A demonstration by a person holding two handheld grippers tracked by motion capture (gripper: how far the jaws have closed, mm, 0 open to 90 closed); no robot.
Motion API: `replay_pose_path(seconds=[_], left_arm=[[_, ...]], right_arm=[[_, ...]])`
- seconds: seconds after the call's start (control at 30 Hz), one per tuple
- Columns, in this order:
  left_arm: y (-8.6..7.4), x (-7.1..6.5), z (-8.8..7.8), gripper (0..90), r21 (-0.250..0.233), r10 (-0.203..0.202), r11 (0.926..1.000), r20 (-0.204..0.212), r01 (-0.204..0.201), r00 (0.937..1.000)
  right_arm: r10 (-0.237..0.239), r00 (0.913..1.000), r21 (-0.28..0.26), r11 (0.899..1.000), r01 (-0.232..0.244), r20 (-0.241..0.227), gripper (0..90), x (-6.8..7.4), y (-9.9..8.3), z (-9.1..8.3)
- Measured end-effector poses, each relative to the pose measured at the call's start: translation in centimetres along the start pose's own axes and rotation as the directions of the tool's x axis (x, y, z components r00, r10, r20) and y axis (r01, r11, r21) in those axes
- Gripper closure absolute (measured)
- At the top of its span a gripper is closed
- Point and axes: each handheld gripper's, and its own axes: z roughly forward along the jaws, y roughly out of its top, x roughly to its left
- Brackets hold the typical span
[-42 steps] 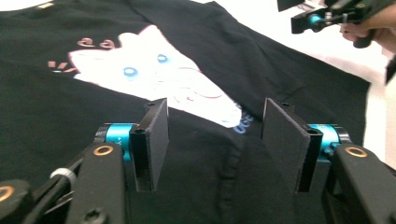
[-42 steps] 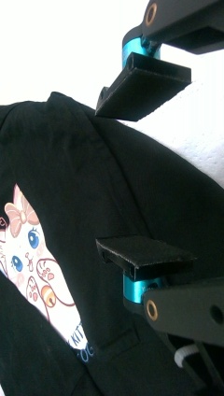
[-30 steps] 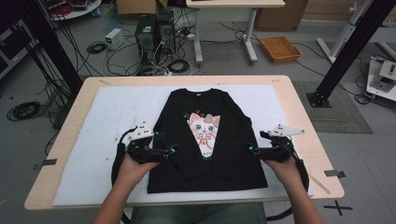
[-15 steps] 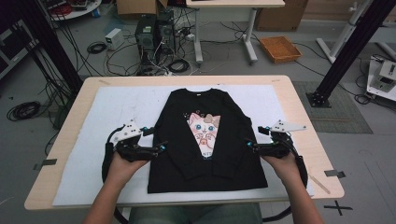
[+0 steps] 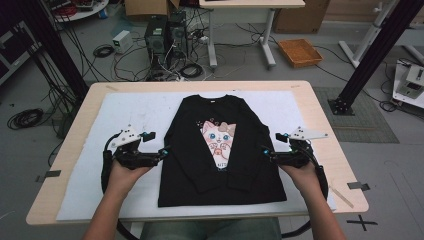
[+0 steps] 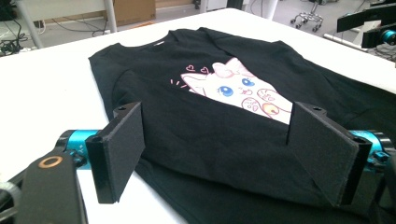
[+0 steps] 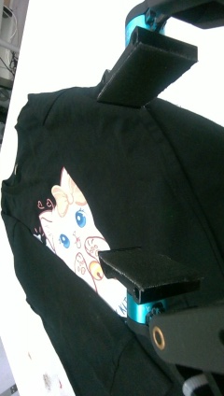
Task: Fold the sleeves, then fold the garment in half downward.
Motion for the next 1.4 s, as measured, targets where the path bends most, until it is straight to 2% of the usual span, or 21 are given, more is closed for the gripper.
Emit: replay_pose_path(seconds=[0.33, 0.43, 0.7, 0.83, 0.97, 1.07, 1.17, 1.2, 1.33, 1.4], left_arm=[[0.0, 0.0, 0.2, 19.7, 0.003, -0.009, 1.0000, -0.006, 0.009, 0.9999], [-0.1, 0.3, 0.3, 19.7, 0.019, -0.012, 0.9997, -0.008, 0.012, 0.9999], [-0.3, -0.1, 0.2, 19.7, 0.040, -0.001, 0.9992, -0.011, 0.002, 0.9999], [-0.3, 0.3, 0.1, 19.7, 0.029, -0.020, 0.9994, -0.024, 0.020, 0.9995], [0.1, 0.8, 0.6, 19.7, 0.036, -0.039, 0.9985, -0.044, 0.040, 0.9983], [0.7, 0.9, 1.1, 19.7, 0.038, -0.042, 0.9983, -0.044, 0.044, 0.9982], [1.0, 1.2, 1.8, 19.7, 0.028, -0.070, 0.9971, -0.022, 0.070, 0.9973], [1.1, 1.5, 2.1, 19.7, 0.030, -0.079, 0.9964, -0.011, 0.079, 0.9968], [1.7, 2.8, 3.1, 19.7, 0.030, -0.115, 0.9928, -0.034, 0.116, 0.9928], [2.3, 3.1, 3.5, 19.7, 0.028, -0.107, 0.9938, -0.042, 0.108, 0.9934]], right_arm=[[-0.004, 1.0000, -0.008, 1.000, 0.004, -0.007, 20.4, 0.0, 0.2, -0.2], [-0.003, 1.0000, -0.011, 1.000, 0.003, -0.002, 20.4, -0.3, 0.2, -0.4], [0.004, 1.0000, -0.004, 1.000, -0.004, 0.000, 20.4, -0.4, -0.1, -0.2], [0.013, 0.9999, -0.021, 1.000, -0.013, 0.002, 20.4, -0.7, 0.4, -0.1], [0.012, 0.9999, -0.009, 1.000, -0.012, 0.006, 20.4, -1.2, 0.5, 0.0], [0.011, 0.9999, -0.013, 1.000, -0.011, 0.007, 20.4, -1.3, 0.6, -0.2], [0.003, 0.9998, -0.004, 1.000, -0.003, 0.022, 20.4, -1.4, 1.4, -0.3], [-0.001, 0.9997, -0.009, 1.000, 0.001, 0.023, 20.4, -1.5, 1.7, -0.2], [-0.003, 0.9996, -0.007, 1.000, 0.003, 0.026, 20.4, -2.2, 3.2, 1.1], [-0.003, 0.9997, -0.002, 1.000, 0.003, 0.025, 20.4, -2.6, 3.7, 1.9]])
